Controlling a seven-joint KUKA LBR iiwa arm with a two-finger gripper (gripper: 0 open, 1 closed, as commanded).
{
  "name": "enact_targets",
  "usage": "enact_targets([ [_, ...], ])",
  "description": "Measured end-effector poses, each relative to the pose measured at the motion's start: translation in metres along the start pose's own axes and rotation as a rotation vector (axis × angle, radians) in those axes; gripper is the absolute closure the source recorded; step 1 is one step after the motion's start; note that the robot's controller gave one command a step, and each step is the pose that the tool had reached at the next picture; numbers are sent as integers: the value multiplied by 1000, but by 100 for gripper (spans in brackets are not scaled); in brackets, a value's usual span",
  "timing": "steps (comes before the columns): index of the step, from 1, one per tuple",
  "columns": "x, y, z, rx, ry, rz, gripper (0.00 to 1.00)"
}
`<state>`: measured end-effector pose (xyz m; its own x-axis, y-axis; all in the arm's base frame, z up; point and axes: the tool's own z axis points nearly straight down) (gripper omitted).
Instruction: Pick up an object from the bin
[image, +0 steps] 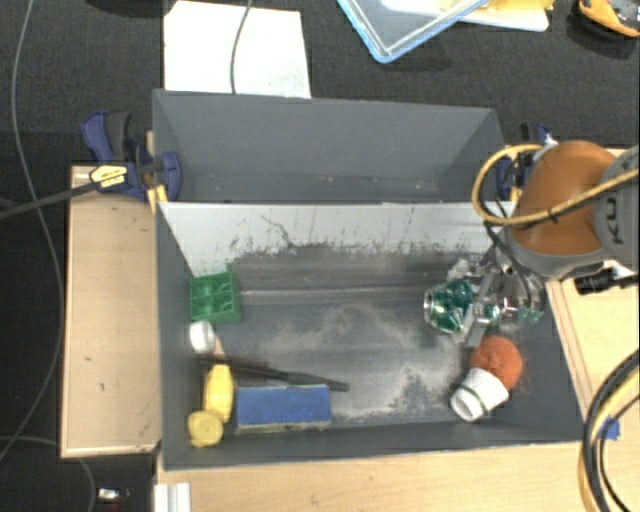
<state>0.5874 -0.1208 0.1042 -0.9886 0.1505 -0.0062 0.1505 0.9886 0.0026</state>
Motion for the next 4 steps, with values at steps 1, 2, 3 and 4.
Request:
enact_targets([
  [1, 7, 12, 27, 1, 2, -221, 0],
  [2, 4, 8, 33, 1, -10, 113, 100],
  [3, 4, 8, 33, 1, -9, 112, 100],
  [4, 7, 8, 4, 2, 1, 111, 100],
])
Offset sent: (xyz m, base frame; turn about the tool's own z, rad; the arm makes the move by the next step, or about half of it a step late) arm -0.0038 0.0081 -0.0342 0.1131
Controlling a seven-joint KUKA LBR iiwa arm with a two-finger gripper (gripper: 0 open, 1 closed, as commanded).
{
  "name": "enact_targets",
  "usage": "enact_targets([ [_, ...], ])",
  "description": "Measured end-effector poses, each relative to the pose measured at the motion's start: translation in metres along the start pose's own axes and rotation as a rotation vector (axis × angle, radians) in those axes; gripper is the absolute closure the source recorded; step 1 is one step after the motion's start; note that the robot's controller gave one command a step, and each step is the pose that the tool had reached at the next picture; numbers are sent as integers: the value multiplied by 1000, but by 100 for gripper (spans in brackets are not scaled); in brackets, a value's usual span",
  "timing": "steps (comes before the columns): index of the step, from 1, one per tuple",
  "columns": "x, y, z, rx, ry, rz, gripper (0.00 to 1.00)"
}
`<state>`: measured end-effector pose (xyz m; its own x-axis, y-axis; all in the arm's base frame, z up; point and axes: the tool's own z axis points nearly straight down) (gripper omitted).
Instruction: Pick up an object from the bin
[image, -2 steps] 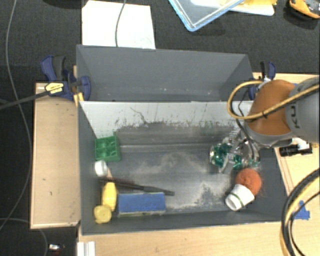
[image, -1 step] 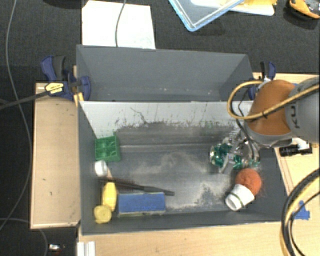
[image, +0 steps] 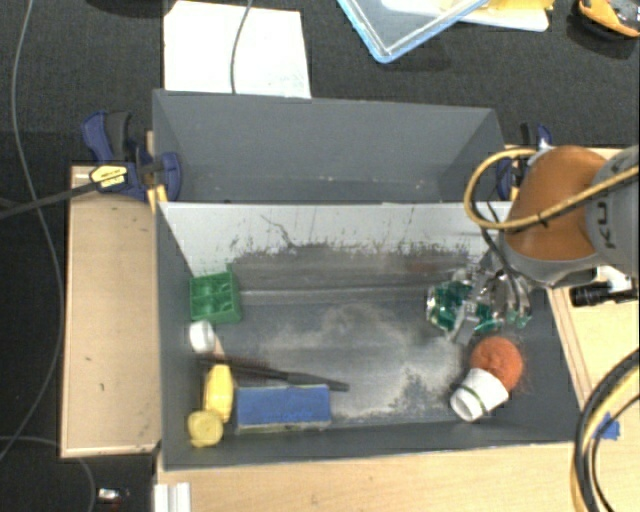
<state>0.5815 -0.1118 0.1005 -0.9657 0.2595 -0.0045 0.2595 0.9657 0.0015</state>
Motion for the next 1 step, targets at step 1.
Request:
enact_targets([
  [1, -2, 0, -33, -1, -8, -1, 100],
])
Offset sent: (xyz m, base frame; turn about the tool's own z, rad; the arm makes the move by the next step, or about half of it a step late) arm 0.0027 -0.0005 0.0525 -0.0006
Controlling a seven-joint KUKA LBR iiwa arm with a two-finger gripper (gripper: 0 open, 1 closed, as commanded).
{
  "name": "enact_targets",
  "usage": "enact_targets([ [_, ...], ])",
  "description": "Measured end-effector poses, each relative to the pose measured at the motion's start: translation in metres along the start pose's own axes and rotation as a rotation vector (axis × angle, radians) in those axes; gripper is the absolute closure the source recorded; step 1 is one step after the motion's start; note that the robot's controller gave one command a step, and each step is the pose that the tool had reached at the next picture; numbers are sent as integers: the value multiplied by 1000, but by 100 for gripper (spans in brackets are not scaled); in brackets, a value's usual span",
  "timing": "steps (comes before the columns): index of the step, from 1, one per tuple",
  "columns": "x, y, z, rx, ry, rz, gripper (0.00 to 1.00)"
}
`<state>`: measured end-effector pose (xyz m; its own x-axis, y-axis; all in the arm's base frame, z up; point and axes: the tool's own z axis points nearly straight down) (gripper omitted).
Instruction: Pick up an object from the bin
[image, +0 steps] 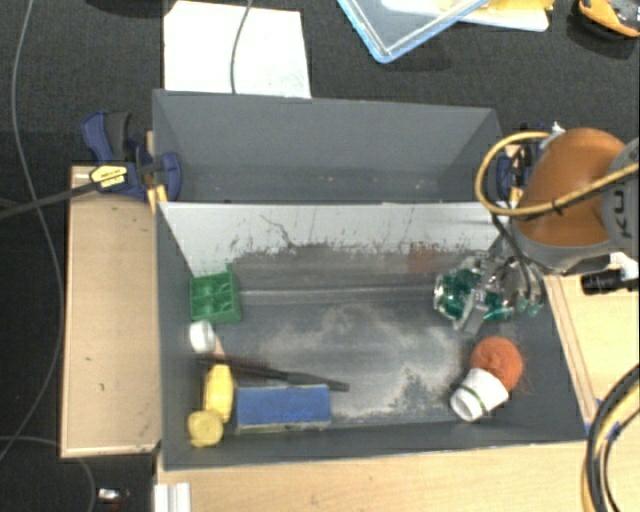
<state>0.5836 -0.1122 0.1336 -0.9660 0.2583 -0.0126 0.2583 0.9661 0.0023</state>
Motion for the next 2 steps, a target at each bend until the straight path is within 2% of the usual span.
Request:
enact_targets([
  [2, -1, 0, -27, -1, -5, -1, 100],
])
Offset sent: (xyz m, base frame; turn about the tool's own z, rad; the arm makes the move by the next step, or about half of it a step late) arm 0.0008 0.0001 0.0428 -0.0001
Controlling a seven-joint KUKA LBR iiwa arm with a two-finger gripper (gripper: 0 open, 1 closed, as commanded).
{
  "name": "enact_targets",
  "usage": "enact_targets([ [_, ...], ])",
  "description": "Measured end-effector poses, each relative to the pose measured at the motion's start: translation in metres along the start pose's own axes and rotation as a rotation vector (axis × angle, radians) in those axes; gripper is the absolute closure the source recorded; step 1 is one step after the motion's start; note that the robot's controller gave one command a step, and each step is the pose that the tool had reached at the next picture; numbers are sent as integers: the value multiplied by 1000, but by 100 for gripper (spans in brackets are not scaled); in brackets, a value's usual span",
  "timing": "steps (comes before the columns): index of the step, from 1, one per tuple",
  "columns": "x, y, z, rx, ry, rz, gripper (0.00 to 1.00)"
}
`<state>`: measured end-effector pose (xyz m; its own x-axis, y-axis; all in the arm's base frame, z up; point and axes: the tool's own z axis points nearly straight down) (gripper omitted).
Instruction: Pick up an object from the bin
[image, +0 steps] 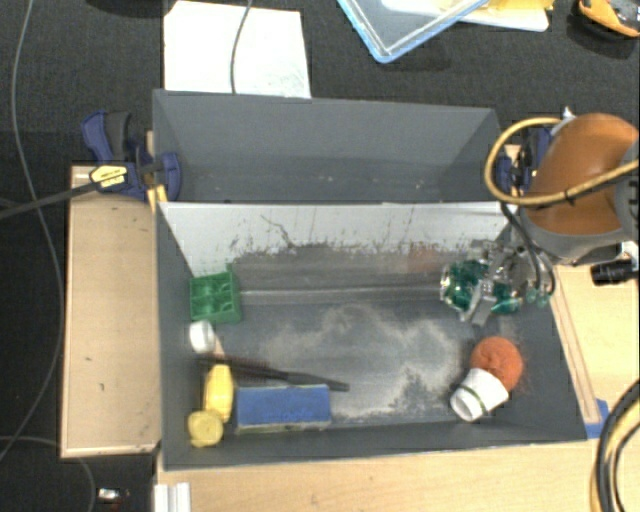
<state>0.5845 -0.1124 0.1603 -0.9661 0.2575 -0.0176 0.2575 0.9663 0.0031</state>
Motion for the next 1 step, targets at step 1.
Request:
enact_targets([
  [1, -1, 0, -13, 0, -6, -1, 100],
])
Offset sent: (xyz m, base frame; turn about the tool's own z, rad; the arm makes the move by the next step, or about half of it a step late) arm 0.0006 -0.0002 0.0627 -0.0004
